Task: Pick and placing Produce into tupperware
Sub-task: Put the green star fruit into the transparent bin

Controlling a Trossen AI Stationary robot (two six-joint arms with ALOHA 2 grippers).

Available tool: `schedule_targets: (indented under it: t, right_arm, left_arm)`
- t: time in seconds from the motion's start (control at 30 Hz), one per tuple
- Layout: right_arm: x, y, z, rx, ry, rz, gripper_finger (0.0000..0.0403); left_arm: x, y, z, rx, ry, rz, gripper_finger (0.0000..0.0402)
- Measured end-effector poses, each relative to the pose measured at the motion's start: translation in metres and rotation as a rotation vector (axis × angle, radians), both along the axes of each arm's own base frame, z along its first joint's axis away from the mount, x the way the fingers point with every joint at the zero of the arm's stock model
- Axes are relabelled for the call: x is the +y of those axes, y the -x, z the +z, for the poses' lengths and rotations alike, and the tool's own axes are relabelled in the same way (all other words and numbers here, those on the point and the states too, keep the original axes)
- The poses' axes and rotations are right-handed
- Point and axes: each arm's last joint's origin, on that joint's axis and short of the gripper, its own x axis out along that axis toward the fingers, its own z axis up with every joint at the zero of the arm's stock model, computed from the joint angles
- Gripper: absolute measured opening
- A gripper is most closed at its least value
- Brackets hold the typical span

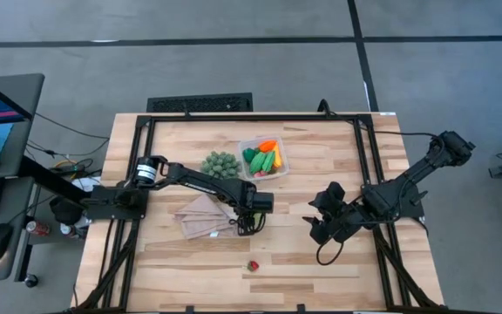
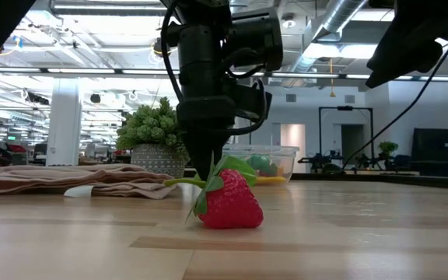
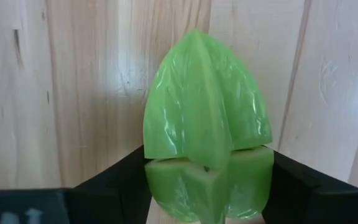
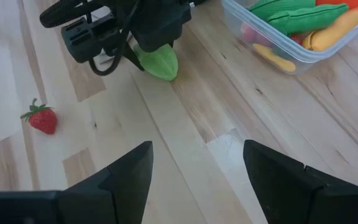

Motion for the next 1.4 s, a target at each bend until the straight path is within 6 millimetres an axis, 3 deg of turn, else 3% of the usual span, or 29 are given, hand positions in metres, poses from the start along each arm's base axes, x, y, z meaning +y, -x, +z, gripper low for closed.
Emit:
schedule_targets:
  t: [0.4, 0.73, 1.03, 1.4]
  right_arm:
    - [0.0, 0.0, 0.0, -0.002, -0.002, 0.001, 0.0244]
    - [0.001, 0.0, 0.0, -0.002, -0.002, 0.003, 0.0244]
    - [0.001, 0.0, 0.0, -0.001, -0.003, 0.004, 0.0244]
    - [0.001, 0.0, 0.0, -0.001, -0.001, 0.004, 0.0244]
  left_arm:
    - [-0.002, -0.015, 0.023, -0.076, 0.01, 0.002, 0.0218]
    - [0.006, -0.038, 0.075, -0.24, 0.007, 0.012, 0.022]
    - [0.06, -0.039, 0.116, -0.256, -0.196, 0.144, 0.0221]
    - [0.145, -0.025, 0.12, -0.224, -0.214, 0.364, 0.0221]
